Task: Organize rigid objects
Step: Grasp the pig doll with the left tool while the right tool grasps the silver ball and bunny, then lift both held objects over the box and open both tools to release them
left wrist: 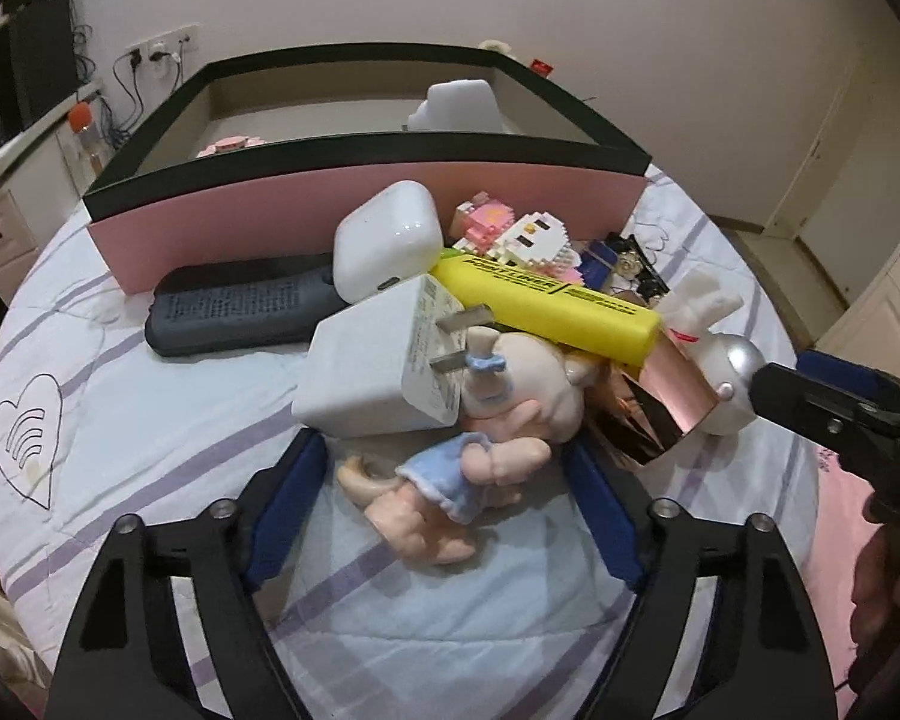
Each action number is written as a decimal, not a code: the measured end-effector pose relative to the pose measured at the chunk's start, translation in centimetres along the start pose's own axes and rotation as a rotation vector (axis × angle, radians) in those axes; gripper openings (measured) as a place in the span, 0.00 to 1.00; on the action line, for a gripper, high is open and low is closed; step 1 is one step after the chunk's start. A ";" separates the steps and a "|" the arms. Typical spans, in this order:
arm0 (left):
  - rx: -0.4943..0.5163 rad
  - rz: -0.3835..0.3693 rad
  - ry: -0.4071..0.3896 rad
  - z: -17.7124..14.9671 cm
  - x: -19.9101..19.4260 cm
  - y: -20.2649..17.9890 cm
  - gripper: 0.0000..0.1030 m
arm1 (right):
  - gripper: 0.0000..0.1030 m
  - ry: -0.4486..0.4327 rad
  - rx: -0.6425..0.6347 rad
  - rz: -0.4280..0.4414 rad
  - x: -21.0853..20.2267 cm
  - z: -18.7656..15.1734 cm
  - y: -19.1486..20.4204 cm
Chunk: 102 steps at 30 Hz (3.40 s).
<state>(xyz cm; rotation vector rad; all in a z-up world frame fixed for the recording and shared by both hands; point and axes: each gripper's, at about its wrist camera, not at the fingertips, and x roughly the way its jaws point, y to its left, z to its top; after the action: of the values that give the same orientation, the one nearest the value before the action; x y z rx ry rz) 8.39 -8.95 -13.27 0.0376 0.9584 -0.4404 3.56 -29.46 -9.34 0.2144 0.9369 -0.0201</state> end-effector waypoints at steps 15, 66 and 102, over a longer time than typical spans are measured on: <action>0.019 -0.029 -0.029 -0.5 -0.5 0.4 0.57 | 0.96 0.009 -0.002 0.008 0.4 -0.1 0.4; -0.050 -0.111 -0.061 -1.6 -4.0 2.6 0.29 | 0.47 -0.051 -0.098 0.156 -2.0 2.2 4.5; -0.096 -0.142 -0.125 0.2 -7.7 5.0 0.37 | 0.47 -0.058 -0.124 0.186 -2.6 4.2 5.5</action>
<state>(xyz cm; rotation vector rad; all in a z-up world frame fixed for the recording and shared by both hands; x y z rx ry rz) 6.67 -1.78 -7.79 -0.1446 0.8604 -0.5211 6.01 -25.07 -3.90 0.1843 0.8546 0.2021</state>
